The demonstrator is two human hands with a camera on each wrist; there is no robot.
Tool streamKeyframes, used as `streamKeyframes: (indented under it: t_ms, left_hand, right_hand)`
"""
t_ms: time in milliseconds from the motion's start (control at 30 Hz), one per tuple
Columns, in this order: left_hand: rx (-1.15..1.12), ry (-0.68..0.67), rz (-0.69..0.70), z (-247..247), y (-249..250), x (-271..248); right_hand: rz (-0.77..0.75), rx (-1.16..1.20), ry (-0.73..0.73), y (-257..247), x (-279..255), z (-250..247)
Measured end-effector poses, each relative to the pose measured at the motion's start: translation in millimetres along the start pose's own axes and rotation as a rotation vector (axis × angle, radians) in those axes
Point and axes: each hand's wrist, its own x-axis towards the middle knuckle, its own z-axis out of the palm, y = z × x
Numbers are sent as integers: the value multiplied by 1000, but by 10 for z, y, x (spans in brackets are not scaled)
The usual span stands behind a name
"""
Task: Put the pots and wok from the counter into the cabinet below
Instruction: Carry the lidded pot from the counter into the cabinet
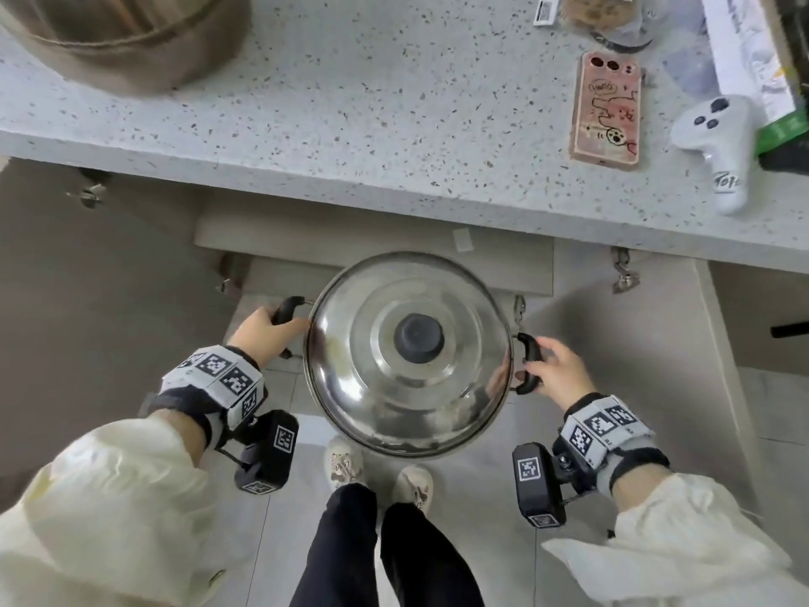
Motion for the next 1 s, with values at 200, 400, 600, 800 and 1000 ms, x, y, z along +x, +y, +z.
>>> streamKeyframes:
  t_ms: [200,400,600,800,1000]
  left_hand:
    - [-113,-17,85,587,99,758]
    - [-218,84,245,1041,243,1590]
    - [-295,124,396,1379,379,2359]
    - [-415,145,526,1643,452,3028]
    - [-584,159,624,1829,541,3535]
  right_hand:
    - [-60,-23,155,168,723,-6]
    - [-187,31,302,115,1561,71]
    - [-263,136,370,147,2590,124]
    - [-407,176,411,172,3163,122]
    - [-533,223,464,149,3647,87]
